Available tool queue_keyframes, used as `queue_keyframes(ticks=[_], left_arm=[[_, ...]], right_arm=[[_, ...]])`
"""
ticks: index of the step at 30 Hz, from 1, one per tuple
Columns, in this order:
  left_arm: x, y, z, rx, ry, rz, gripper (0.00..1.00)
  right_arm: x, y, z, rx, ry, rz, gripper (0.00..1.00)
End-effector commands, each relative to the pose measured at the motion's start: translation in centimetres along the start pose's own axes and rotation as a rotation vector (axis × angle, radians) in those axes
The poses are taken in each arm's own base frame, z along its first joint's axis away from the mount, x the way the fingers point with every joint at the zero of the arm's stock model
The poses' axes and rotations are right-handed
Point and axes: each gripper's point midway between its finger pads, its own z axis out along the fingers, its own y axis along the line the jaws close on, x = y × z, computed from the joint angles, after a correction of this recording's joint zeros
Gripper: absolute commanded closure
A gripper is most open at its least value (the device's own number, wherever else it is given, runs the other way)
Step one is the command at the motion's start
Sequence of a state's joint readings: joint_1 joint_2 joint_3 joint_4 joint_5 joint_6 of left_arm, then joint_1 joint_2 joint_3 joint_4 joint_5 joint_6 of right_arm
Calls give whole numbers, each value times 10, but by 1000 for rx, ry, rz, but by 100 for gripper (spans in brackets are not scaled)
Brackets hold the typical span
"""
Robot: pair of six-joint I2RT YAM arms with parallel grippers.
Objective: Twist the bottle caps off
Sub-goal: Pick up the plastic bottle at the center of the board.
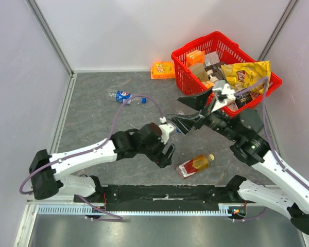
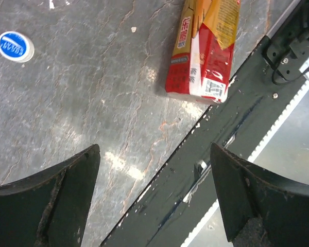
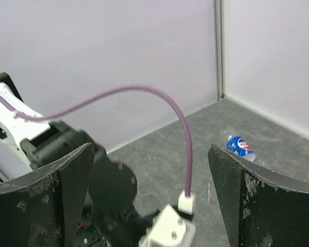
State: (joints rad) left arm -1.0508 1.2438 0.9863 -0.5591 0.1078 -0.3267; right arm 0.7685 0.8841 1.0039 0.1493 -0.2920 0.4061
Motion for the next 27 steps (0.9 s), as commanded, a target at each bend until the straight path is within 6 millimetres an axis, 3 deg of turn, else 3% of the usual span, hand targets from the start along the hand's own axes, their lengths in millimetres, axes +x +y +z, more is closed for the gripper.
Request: queue_keyframes(ticks=[1, 8, 12, 16, 27], left_arm=[[-37, -20, 20, -98, -135, 10, 8], [-36, -58, 71, -183, -186, 176, 8], [-32, -71, 105, -203, -136, 283, 7], [-28, -87, 126, -184, -95, 348, 6], [14, -69, 154, -240, 5, 328, 12]], right_arm=[[-57, 11, -24, 21, -177, -67, 3], [-91, 19, -52, 54, -267, -126, 2], [-96, 18, -58, 77, -262, -144, 2], [-94, 16, -62, 95, -247, -151, 2], [-88, 10, -64, 118, -227, -169, 2]])
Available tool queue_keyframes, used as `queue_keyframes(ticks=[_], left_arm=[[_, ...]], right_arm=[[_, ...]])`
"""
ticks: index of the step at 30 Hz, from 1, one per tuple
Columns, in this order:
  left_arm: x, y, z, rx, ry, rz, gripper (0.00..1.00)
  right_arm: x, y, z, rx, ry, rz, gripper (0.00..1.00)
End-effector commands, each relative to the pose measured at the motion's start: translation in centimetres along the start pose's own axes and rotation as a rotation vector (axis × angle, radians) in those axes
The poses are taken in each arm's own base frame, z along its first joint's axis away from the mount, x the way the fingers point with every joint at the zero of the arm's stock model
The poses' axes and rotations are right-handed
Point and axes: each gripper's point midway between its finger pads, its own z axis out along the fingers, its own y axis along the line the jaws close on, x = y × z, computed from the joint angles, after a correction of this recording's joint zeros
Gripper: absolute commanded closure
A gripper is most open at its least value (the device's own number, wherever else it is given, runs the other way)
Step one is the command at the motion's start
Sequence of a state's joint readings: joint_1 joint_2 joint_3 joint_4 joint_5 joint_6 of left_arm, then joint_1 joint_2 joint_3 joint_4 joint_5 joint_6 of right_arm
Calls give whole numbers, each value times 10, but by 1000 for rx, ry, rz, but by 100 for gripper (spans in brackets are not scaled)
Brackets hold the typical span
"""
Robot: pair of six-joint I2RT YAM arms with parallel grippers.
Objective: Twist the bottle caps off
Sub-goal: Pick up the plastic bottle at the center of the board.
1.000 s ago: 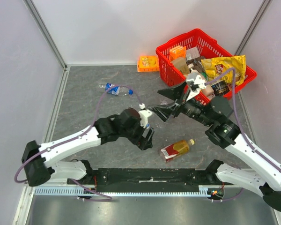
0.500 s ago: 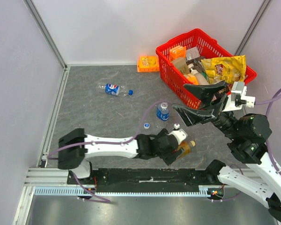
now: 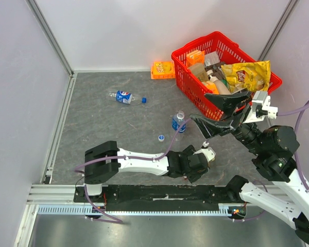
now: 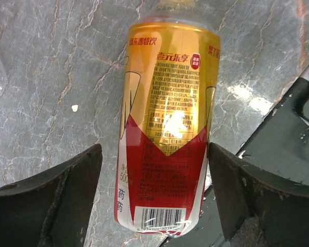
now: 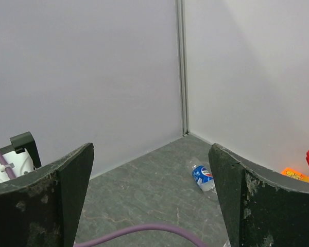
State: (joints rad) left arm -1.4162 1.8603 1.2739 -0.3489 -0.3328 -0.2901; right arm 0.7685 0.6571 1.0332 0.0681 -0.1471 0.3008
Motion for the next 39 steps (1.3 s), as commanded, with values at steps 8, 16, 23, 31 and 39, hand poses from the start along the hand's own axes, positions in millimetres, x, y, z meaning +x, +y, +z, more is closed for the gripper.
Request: queue_keyframes(ticks=[8, 16, 23, 31, 39], left_arm=[[21, -7, 18, -32, 2, 35, 24], [10, -3, 0, -20, -49, 19, 41], [-26, 11, -59, 24, -186, -4, 42], [-19, 72, -132, -54, -277, -102, 42], [8, 146, -208, -173, -355, -237, 41]], right_arm=[[-7, -4, 2, 23, -8, -22, 2], [-5, -5, 5, 24, -2, -14, 2], [-5, -3, 10, 17, 7, 15, 2], [1, -3, 22, 10, 33, 45, 2], [61, -13, 48, 36, 183, 140, 2]])
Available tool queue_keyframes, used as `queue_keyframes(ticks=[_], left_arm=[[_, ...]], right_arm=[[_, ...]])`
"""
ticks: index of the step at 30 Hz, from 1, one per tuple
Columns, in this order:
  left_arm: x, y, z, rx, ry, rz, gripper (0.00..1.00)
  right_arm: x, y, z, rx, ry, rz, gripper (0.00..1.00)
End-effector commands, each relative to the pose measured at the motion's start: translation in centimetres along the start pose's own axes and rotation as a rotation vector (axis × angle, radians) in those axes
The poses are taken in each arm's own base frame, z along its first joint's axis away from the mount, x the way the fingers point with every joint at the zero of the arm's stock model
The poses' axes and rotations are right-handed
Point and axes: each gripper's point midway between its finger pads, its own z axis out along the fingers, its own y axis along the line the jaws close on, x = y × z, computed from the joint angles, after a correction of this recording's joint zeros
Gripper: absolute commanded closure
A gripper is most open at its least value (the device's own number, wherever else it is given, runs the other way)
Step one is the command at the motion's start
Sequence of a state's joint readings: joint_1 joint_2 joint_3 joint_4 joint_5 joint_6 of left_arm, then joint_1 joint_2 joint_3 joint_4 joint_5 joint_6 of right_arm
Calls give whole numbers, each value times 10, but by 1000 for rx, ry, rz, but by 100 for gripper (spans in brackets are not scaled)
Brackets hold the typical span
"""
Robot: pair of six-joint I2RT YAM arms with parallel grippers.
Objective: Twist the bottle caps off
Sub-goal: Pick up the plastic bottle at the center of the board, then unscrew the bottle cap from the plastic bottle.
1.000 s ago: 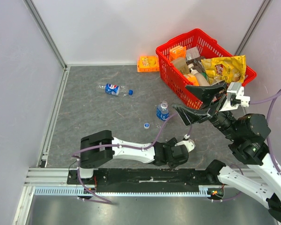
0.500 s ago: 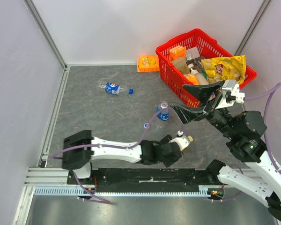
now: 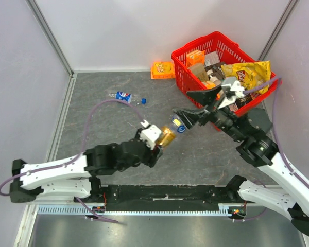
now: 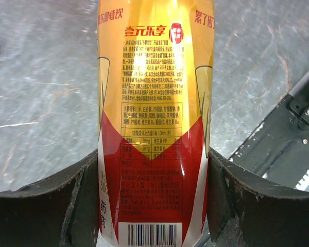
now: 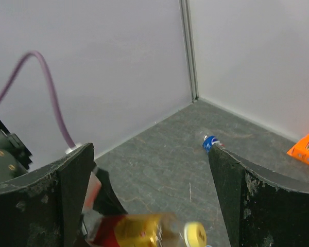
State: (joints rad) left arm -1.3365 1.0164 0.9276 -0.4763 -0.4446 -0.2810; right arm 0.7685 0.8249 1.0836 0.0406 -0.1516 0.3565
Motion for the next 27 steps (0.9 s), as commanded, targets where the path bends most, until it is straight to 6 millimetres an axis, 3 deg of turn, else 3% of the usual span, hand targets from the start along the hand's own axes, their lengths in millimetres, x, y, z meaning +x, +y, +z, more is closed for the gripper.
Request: queue_keyframes(ticks=[1, 8, 12, 18, 27], left_arm=[[2, 44, -31, -111, -10, -48, 41], [-3, 71, -65, -53, -93, -148, 41], [-7, 70, -73, 13, -135, -147, 41], [-2, 56, -60, 119, -103, -126, 43], [-18, 49, -32, 299, -86, -131, 41]], right_arm=[[20, -5, 18, 19, 61, 78, 2], [65, 1, 46, -61, 196, 160, 2], [82, 3, 56, -120, 239, 250, 2], [79, 5, 59, -293, 185, 477, 2], [84, -6, 57, -246, 229, 431, 2]])
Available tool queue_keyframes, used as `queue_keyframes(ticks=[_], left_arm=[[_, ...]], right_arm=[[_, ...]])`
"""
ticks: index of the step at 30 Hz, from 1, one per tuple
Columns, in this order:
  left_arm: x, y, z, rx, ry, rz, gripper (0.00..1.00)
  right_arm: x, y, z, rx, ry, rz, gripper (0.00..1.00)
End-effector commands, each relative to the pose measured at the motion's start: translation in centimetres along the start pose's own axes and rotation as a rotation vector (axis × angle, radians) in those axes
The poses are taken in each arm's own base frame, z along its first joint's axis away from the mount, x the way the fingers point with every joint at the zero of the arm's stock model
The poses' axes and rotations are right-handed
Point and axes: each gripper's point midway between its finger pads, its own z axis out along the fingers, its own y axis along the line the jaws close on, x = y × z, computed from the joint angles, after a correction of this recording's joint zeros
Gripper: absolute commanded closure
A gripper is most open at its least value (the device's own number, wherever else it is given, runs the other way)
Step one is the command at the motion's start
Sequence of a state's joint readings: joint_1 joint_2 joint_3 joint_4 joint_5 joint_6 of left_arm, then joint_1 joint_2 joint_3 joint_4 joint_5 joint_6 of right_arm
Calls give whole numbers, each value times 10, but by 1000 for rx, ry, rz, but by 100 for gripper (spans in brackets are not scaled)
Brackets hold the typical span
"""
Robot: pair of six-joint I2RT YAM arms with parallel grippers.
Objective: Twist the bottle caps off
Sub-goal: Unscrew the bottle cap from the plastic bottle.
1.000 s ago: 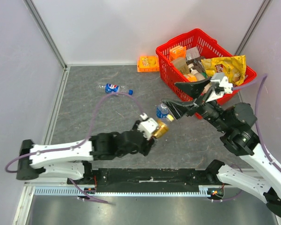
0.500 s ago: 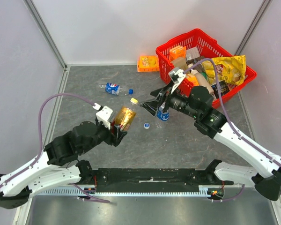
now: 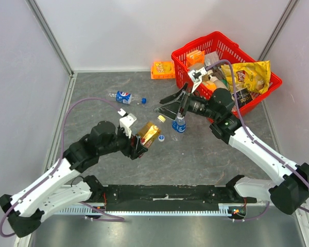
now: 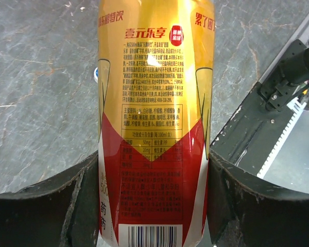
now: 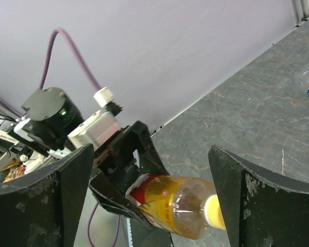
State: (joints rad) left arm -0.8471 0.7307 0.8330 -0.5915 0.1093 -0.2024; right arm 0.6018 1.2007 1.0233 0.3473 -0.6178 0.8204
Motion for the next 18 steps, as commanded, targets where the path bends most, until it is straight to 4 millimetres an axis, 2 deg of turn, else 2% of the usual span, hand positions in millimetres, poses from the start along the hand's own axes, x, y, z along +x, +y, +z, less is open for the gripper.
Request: queue_keyframes(ticks=[1, 5, 9, 13, 18], left_arm=[[-31, -14, 14, 193, -66, 41, 41], [-53, 5, 22, 236, -104, 15, 42], [-64, 23, 25, 270, -128, -7, 41], [-77, 26, 15, 325, -164, 18, 40], [-80, 22, 3, 322, -209, 111, 40]], right_arm=[[-16, 14, -7, -25, -18, -58, 2], [-19, 11, -11, 1, -12, -86, 2], [-24, 8, -13, 18, -13, -95, 2], [-31, -5, -15, 77, -16, -98, 2], [-32, -13, -10, 93, -10, -54, 3]])
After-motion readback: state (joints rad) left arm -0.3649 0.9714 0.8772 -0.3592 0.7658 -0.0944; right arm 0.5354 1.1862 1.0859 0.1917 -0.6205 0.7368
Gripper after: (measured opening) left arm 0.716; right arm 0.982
